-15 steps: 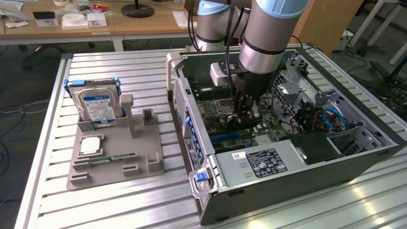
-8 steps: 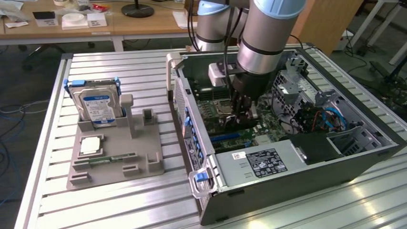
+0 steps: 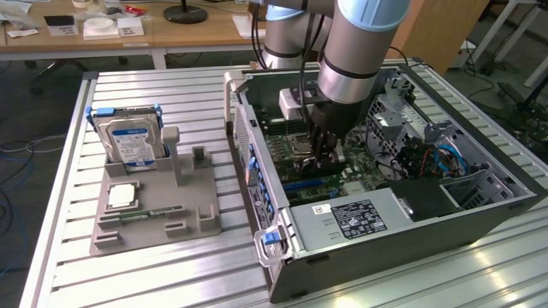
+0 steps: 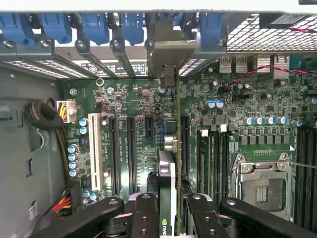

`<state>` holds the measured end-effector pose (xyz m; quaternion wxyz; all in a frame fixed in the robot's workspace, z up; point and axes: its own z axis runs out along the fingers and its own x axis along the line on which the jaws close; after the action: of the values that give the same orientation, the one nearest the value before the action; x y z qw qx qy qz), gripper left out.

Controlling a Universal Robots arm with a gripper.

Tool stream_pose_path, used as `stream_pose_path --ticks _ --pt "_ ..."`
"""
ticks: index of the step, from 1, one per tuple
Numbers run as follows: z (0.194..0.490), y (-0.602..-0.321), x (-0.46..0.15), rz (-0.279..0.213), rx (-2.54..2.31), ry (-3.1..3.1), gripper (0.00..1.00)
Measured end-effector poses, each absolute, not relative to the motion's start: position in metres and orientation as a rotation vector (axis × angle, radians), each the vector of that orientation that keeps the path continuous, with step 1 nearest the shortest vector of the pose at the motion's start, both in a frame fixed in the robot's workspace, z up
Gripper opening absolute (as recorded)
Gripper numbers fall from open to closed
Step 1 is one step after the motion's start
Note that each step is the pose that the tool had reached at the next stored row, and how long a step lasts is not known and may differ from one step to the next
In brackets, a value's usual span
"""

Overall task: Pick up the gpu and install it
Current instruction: 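Insert the gpu into the slot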

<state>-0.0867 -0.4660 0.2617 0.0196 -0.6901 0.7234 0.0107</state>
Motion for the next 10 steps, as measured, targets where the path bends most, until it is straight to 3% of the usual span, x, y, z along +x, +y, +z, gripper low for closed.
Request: stream_pose_path --ticks 10 --pt "0.2601 -0.4660 -0.0880 0.033 -2.141 2.244 0.27"
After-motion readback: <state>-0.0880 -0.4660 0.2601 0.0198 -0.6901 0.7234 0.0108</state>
